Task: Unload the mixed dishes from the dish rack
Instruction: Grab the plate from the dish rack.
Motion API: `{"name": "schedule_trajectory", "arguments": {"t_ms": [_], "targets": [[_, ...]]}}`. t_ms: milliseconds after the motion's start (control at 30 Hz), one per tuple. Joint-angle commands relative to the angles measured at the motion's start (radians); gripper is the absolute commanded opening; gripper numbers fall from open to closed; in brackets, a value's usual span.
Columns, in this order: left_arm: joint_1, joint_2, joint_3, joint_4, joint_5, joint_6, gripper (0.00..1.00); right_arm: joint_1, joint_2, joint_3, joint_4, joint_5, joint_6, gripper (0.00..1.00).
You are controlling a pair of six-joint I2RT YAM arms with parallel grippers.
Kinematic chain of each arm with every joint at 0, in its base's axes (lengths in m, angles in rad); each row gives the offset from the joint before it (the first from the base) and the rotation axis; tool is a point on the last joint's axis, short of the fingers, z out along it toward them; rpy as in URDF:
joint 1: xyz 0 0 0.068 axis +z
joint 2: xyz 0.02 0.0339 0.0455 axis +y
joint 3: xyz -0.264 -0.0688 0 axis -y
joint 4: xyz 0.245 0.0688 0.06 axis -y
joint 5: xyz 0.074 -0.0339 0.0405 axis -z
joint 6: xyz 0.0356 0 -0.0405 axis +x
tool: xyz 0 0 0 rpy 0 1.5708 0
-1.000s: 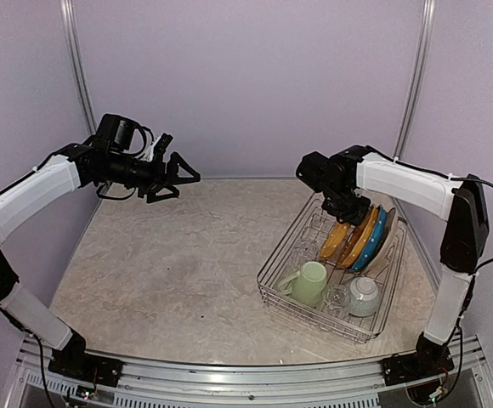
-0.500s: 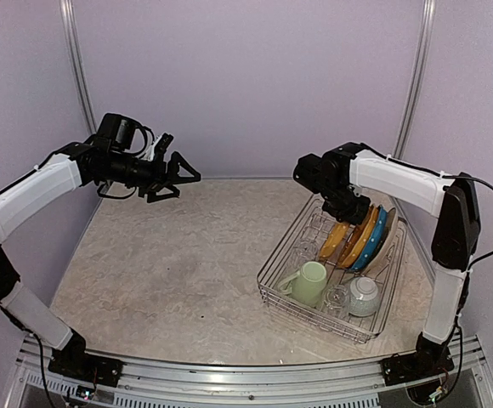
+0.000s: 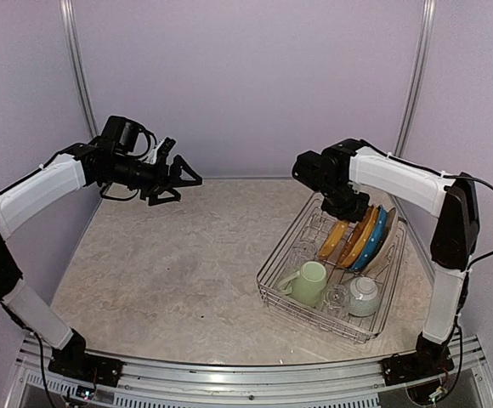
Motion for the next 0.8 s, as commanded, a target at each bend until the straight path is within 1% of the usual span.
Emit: {"name": "schedule_trajectory", "arguments": {"t_ms": [0, 233, 367, 500, 567, 700, 767], "targets": [[-0.008, 0.016, 0.027, -0.01, -0.014, 0.0, 0.99, 0.004, -0.122, 0.059, -0.008, 0.088, 0.054, 0.0], [-0.008, 0.023, 0.027, -0.012, -0.018, 0.003, 0.99, 0.009, -0.179, 0.058, 0.046, 0.109, -0.119, 0.0], [-0.009, 0.028, 0.028, -0.015, -0.022, 0.005, 0.99, 0.009, -0.197, 0.067, 0.005, 0.122, -0.131, 0.0], [-0.009, 0.032, 0.029, -0.015, -0.027, 0.008, 0.99, 0.01, -0.236, 0.067, 0.026, 0.096, -0.193, 0.0], [-0.009, 0.034, 0.029, -0.017, -0.027, 0.008, 0.99, 0.009, -0.269, 0.05, 0.085, 0.068, -0.259, 0.0], [-0.008, 0.03, 0.028, -0.017, -0.038, 0.012, 0.99, 0.01, -0.363, -0.048, 0.3, -0.029, -0.464, 0.0], [-0.009, 0.027, 0.028, -0.018, -0.041, 0.016, 0.99, 0.009, -0.409, -0.088, 0.37, -0.057, -0.522, 0.0]]}}
